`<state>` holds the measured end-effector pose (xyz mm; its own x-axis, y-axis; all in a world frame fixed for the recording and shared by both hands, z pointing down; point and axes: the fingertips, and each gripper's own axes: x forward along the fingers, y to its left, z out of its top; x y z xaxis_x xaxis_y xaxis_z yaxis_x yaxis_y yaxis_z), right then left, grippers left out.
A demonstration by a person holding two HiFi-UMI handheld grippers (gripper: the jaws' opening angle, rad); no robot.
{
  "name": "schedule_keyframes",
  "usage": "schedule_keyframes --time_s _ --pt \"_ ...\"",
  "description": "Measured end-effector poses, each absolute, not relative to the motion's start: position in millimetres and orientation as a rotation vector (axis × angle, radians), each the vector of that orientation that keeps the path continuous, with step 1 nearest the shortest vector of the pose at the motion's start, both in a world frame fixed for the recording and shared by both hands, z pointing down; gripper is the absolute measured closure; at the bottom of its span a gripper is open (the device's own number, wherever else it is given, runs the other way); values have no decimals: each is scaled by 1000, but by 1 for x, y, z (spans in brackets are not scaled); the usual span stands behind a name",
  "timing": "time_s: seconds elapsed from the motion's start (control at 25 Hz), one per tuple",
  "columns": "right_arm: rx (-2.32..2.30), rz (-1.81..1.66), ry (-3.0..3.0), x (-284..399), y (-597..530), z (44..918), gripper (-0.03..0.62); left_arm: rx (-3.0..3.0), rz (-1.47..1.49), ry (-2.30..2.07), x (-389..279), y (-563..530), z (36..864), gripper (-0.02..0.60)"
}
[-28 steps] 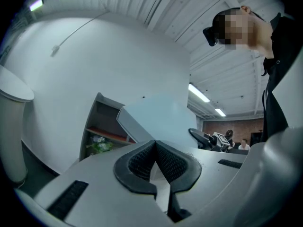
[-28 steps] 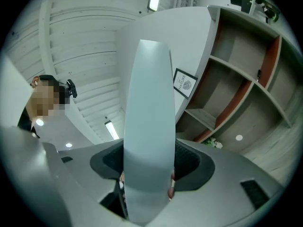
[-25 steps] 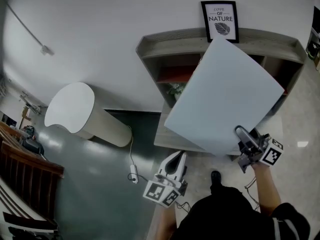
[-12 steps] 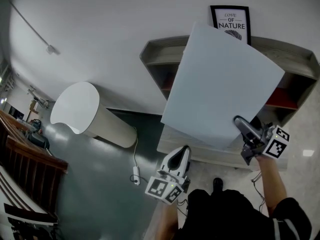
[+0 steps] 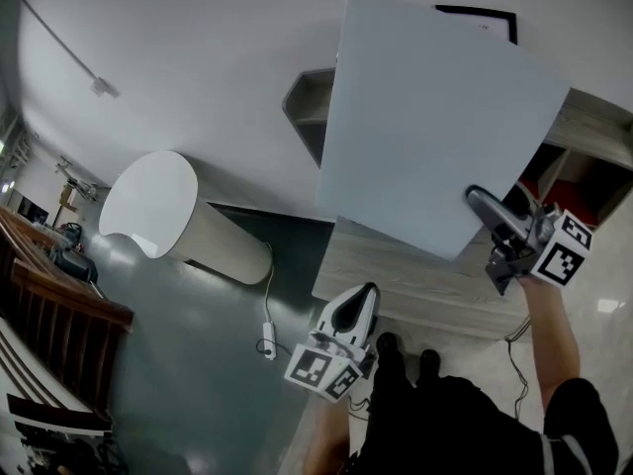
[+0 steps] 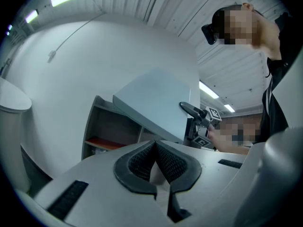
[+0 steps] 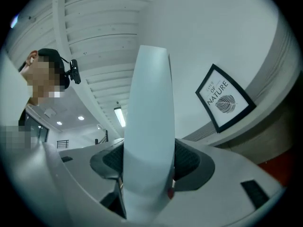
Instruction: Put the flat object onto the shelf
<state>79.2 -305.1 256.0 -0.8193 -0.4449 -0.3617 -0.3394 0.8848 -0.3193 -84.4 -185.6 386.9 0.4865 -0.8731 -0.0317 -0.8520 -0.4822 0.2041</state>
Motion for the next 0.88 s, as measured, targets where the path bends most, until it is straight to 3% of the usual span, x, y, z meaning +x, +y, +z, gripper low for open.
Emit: schedule_keyframes --time_s 0.88 --pt "-817 17 2744 -9 -426 153 312 2721 -302 -1321 -168 -315 341 568"
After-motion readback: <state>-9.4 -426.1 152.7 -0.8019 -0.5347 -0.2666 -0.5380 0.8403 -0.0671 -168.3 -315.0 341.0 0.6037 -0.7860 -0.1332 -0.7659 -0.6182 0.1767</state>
